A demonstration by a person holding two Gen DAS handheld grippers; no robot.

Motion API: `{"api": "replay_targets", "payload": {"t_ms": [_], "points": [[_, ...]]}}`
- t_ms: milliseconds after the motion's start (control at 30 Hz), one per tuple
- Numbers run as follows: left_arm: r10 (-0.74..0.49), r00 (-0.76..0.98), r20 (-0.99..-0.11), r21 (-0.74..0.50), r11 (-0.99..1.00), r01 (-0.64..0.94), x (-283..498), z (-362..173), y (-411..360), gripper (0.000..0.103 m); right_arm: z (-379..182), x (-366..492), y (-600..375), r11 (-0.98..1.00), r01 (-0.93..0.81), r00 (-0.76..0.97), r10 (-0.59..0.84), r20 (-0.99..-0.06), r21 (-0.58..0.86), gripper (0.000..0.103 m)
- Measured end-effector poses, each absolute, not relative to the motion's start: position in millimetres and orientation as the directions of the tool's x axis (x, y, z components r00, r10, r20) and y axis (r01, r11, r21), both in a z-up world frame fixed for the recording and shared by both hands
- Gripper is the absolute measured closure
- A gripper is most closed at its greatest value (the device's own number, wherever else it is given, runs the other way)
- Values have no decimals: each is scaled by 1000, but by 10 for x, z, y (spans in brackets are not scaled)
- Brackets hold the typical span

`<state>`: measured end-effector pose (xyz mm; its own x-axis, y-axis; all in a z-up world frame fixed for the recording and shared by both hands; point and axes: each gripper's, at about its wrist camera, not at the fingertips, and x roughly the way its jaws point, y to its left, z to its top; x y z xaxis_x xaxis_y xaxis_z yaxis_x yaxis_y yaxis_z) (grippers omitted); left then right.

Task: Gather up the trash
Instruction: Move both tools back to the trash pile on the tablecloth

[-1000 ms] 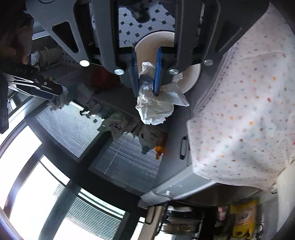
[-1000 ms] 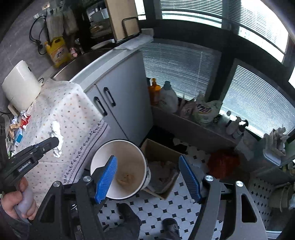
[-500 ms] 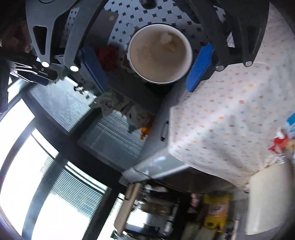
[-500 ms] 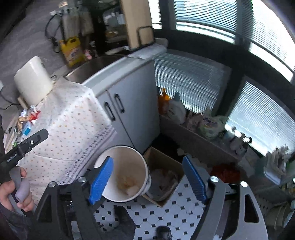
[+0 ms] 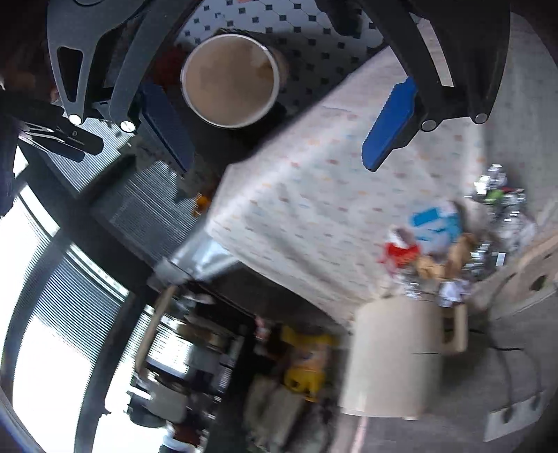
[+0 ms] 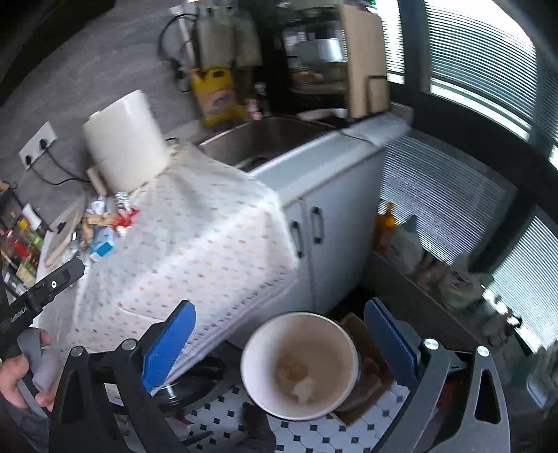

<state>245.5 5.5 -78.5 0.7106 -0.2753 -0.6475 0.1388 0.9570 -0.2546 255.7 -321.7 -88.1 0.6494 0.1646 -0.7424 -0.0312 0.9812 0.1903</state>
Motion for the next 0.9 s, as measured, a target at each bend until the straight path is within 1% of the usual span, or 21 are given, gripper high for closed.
{"api": "replay_targets", "payload": {"t_ms": [200,467,733,900], "points": [[-178,746,-642,-241,970,25,2428,-704,644,7,-833,2797,-2701,972,-123,639,232,-733,199,8],[-82,764,-640,-227,970,-85,2334,-684,1287,7,-838,3050,-2011,949,-234,616,313,-722,212,8],[-29,758,-651,-222,963,-154,2330,-725,1765,7,-821,3228,-1441,928,-302,609,364,-705,218,8],[-27,738,-674,-217,963,-163,2446,-826,1972,7,-836,3320,-1161,924,-314,604,371,-706,217,8]]}}
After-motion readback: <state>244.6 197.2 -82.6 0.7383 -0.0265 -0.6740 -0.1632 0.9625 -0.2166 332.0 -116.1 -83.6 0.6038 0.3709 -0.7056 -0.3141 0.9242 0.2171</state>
